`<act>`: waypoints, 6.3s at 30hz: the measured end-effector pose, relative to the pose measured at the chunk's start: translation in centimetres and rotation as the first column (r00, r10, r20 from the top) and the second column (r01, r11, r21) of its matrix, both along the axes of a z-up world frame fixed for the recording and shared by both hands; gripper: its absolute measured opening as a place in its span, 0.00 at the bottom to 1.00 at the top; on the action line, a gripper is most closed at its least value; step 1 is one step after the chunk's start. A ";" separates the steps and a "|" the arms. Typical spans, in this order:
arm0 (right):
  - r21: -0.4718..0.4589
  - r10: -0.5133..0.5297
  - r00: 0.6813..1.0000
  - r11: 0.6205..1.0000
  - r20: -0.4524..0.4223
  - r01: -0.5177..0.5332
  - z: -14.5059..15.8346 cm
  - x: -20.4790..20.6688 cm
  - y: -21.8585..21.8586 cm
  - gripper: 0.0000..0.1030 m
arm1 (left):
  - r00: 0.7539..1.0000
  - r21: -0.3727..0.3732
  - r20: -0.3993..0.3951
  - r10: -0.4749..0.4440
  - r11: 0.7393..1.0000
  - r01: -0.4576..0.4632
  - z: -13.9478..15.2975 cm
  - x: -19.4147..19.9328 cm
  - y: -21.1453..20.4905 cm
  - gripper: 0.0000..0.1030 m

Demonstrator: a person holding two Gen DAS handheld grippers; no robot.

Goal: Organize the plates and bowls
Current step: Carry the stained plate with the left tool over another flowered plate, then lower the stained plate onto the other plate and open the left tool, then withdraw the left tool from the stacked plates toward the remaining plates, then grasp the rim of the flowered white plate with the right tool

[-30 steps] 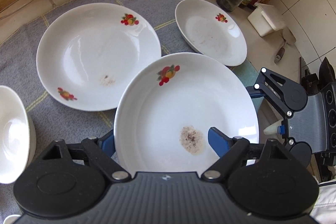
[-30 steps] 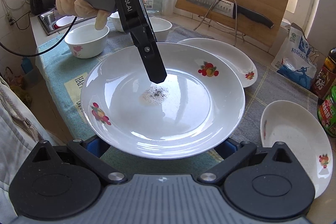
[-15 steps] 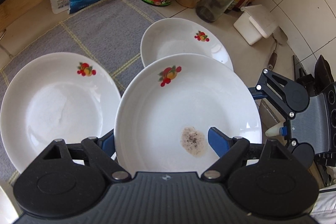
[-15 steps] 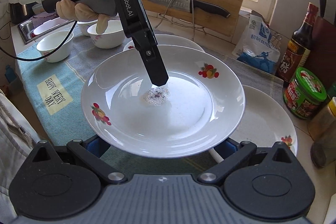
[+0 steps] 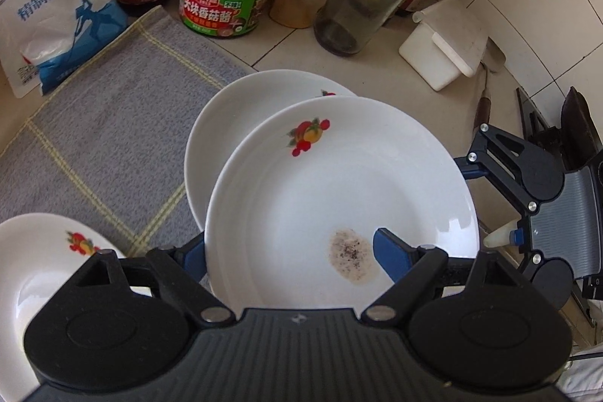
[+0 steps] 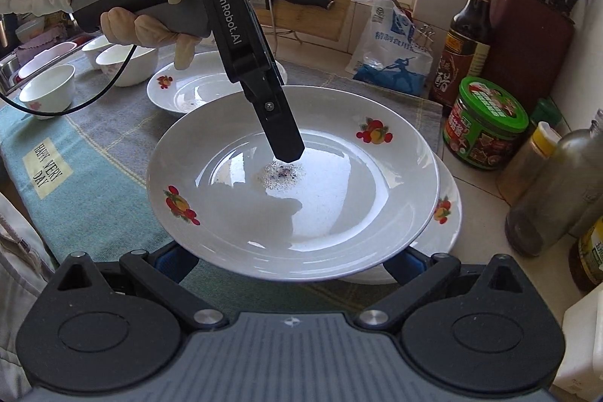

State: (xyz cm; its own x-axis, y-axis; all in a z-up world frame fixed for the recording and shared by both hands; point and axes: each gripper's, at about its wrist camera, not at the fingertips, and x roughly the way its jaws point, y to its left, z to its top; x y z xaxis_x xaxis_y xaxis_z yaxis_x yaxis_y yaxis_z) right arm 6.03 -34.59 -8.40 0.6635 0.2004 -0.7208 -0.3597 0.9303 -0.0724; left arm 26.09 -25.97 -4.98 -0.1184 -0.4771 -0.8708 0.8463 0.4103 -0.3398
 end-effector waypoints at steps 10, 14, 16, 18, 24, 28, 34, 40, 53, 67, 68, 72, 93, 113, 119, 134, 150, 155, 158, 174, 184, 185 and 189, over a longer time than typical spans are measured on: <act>0.009 -0.056 0.998 0.998 -0.014 0.056 -0.4 0.1 -2.2 1.00 | 0.999 0.008 -0.006 -0.041 0.999 0.041 -1.1 0.7 -3.2 0.84; 0.011 -0.065 0.998 0.998 -0.019 0.065 -0.5 0.2 -2.5 1.00 | 0.999 0.014 -0.014 -0.046 0.999 0.046 -1.6 0.9 -3.7 0.84; 0.014 -0.069 0.997 0.998 -0.022 0.069 -0.6 0.3 -2.6 1.00 | 0.999 0.017 -0.014 -0.049 0.999 0.049 -1.8 1.0 -3.9 0.84; 0.014 -0.072 0.997 0.997 -0.025 0.072 -0.6 0.3 -2.6 1.00 | 0.999 0.021 -0.016 -0.051 0.998 0.051 -2.0 1.0 -4.1 0.84; 0.029 -0.087 0.996 0.996 -0.031 0.087 -0.6 0.4 -2.8 1.00 | 0.998 0.028 -0.019 -0.059 0.998 0.059 -2.6 1.2 -4.6 0.84; 0.033 -0.099 0.994 0.994 -0.033 0.100 -0.7 0.3 -2.9 1.00 | 0.997 0.034 -0.011 -0.071 0.997 0.071 -2.8 1.2 -5.1 0.84; 0.052 -0.113 0.993 0.992 -0.033 0.114 -0.6 0.1 -3.1 1.00 | 0.997 0.049 0.000 -0.083 0.995 0.083 -3.2 1.1 -6.2 0.84; 0.056 -0.119 0.992 0.991 -0.031 0.121 -0.6 0.0 -3.2 1.00 | 0.995 0.062 0.021 -0.095 0.994 0.094 -3.3 1.0 -6.9 0.85; 0.095 -0.137 0.990 0.986 -0.012 0.138 -0.5 -0.5 -3.6 1.00 | 0.992 0.108 0.040 -0.116 0.988 0.111 -3.6 0.9 -8.5 0.88; 0.117 -0.121 0.993 0.986 0.004 0.120 -0.5 -0.6 -3.6 1.00 | 0.992 0.144 0.054 -0.113 0.984 0.104 -3.1 1.2 -7.8 0.88; 0.120 -0.121 0.993 0.986 0.005 0.120 -0.5 -0.6 -3.7 1.00 | 0.992 0.144 0.052 -0.113 0.984 0.104 -3.1 1.2 -7.7 0.88; 0.125 -0.118 0.993 0.985 0.004 0.116 -0.6 -0.4 -3.6 1.00 | 0.996 0.141 0.025 -0.085 0.987 0.081 -2.9 1.6 -6.7 0.88; 0.102 -0.098 0.995 0.990 -0.016 0.099 -1.1 0.9 -3.5 1.00 | 0.999 0.109 0.003 0.035 0.993 -0.035 -1.0 2.5 -3.6 0.89; 0.015 -0.167 0.986 0.986 0.009 0.167 0.3 0.4 -2.1 1.00 | 0.975 -0.075 0.185 0.126 0.991 -0.114 1.7 -1.4 0.2 0.90; 0.032 -0.212 0.977 0.977 0.030 0.211 1.1 0.1 -1.0 1.00 | 0.931 -0.148 0.299 0.208 0.974 -0.170 2.0 -5.1 3.7 0.91; 0.081 -0.078 0.997 0.994 0.028 0.075 1.6 4.1 4.3 1.00 | 0.735 -0.135 0.352 0.580 0.808 -0.573 -2.3 -9.1 16.6 0.92; 0.079 0.122 0.992 0.990 -0.033 -0.119 1.5 9.5 8.8 1.00 | 0.632 -0.160 0.405 0.661 0.732 -0.662 -5.2 -6.7 19.3 0.93; 0.077 0.187 0.980 0.980 -0.073 -0.182 1.2 11.9 9.0 1.00 | 0.629 -0.159 0.423 0.652 0.737 -0.657 -5.5 -5.9 18.9 0.99; 0.079 0.213 0.972 0.975 -0.098 -0.206 0.8 13.5 9.1 1.00 | 0.630 -0.169 0.430 0.646 0.743 -0.647 -5.6 -5.6 18.7 1.00; 0.150 0.309 0.908 0.949 -0.282 -0.276 -3.1 25.2 9.5 1.00 | 0.631 -0.210 0.440 0.639 0.756 -0.620 -5.6 -5.0 18.8 1.00; 0.162 0.413 0.849 0.911 -0.329 -0.380 -4.0 28.5 11.3 1.00 | 0.614 -0.228 0.445 0.651 0.746 -0.626 -5.5 -5.2 18.8 1.00; 0.160 0.420 0.845 0.908 -0.330 -0.388 -4.0 28.7 11.4 1.00 | 0.610 -0.231 0.446 0.655 0.742 -0.629 -5.5 -5.3 18.8 1.00; 0.150 0.443 0.830 0.896 -0.339 -0.417 -4.0 29.6 12.2 1.00 | 0.605 -0.233 0.446 0.659 0.739 -0.632 -5.4 -5.2 18.7 1.00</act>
State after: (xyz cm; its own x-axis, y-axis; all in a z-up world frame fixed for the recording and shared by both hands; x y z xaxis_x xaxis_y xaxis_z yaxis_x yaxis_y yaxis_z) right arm 35.65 -22.44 -12.43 0.2002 0.4614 -0.8643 -0.7131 0.6735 0.1944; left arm 20.87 -7.27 -10.39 0.6509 -0.3077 -0.6940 0.4171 0.9088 -0.0118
